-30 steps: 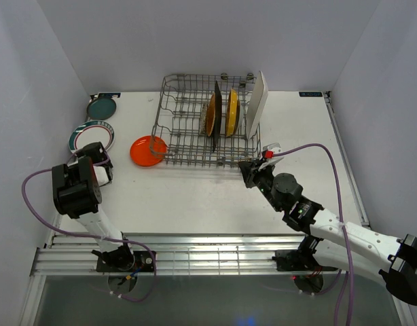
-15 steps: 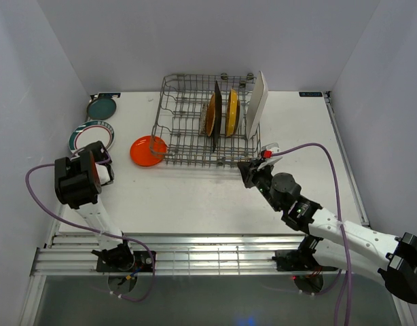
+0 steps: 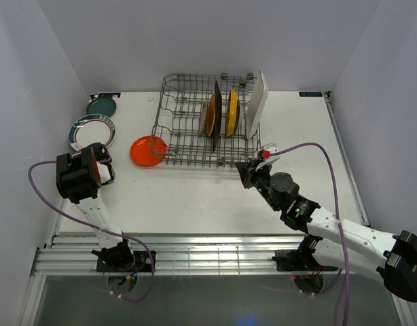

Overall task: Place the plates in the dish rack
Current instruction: Pick up the plate from the corner of the board.

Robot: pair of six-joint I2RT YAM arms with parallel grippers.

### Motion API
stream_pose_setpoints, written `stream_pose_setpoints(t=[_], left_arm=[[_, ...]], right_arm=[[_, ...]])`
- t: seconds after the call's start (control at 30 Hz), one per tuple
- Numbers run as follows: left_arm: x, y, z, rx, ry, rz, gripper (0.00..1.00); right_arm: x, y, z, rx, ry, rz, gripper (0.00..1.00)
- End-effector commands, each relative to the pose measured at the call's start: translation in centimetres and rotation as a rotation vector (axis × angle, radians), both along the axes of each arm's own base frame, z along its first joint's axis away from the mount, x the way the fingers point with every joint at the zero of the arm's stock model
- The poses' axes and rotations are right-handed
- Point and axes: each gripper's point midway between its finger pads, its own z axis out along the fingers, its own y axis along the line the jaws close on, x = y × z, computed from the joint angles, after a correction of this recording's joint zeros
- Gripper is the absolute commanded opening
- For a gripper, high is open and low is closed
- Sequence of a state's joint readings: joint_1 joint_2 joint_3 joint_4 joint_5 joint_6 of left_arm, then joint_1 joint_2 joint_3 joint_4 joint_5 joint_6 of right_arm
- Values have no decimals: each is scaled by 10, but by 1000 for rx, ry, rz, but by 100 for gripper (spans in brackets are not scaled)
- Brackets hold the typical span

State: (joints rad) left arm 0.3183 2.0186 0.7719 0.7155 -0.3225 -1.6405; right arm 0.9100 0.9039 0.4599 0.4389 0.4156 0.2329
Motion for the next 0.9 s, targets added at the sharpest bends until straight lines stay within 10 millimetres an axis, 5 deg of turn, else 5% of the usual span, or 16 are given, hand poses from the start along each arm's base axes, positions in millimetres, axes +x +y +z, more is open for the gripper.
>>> stream_pose_setpoints(t=[0.0,0.17,0.4,0.87], left_arm=[[-8,-1,-12,-8,44,-9,4],[-14,-7,-1,-37,1,-15,0],[-22,-19,49,-21,-104,-64,0],[-34,-61,117,-63,-261,-250,0]], right_arm=[[2,5,17,60,-31,4,16],[2,4,17,62,-31,2,16],[1,5,18,66,-32,10,16],[1,12,19,63,-27,33,16]])
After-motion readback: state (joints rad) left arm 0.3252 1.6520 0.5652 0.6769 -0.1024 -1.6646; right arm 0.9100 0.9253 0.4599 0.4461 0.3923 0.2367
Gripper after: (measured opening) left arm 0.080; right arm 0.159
